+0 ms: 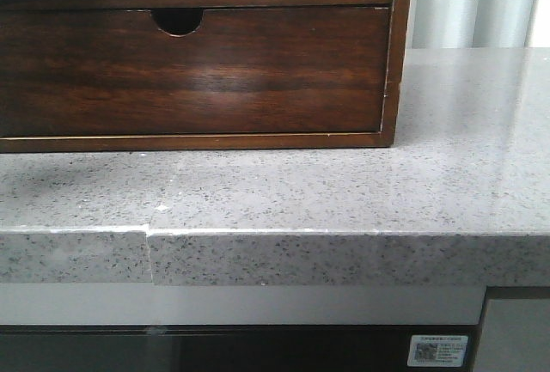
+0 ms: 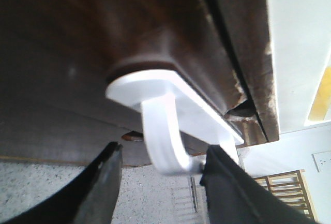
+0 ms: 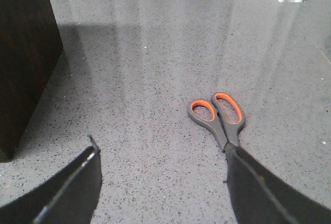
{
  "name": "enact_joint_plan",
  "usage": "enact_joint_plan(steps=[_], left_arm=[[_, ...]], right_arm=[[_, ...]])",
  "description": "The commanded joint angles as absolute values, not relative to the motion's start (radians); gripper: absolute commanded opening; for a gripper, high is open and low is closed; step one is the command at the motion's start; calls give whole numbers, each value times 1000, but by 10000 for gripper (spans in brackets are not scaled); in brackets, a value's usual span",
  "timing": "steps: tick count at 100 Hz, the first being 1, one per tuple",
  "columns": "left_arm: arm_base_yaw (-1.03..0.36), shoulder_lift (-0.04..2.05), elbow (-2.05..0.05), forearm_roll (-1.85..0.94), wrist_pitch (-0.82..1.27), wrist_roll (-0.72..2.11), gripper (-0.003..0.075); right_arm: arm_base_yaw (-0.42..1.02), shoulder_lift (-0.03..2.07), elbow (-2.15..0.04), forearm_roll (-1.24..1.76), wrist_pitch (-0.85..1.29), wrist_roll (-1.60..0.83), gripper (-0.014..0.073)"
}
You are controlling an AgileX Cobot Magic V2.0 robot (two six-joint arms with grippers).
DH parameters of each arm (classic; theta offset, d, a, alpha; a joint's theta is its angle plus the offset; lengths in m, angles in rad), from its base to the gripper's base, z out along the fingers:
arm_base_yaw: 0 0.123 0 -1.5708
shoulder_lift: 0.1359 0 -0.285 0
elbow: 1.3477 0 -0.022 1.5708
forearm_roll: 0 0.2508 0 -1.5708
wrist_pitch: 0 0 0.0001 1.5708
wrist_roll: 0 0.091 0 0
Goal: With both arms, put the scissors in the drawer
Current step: 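Close the left gripper on the white drawer handle, then pull the drawer open toward the robot with the left gripper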
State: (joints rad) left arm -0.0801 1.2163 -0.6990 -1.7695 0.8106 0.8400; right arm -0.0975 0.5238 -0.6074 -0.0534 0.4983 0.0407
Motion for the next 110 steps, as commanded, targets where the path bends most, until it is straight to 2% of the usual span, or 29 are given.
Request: enact_joint_plan(steps=[1, 22, 38, 76, 110], left_arm=[[-87, 1218, -749, -1868, 851, 848, 326], [-87, 1242, -755, -1868, 853, 848, 325], [-87, 1247, -755, -1868, 850, 848, 295], [-85, 1247, -757, -1868, 890, 848, 91], [-85, 1236, -743, -1794, 1013, 851, -11]], right_arm=[[-103, 535, -643, -60, 413, 35, 462], [-103, 535, -643, -60, 413, 35, 462], [-103, 535, -643, -60, 413, 35, 462], [-103, 535, -643, -60, 413, 35, 462], [-103, 535, -643, -60, 413, 35, 462]])
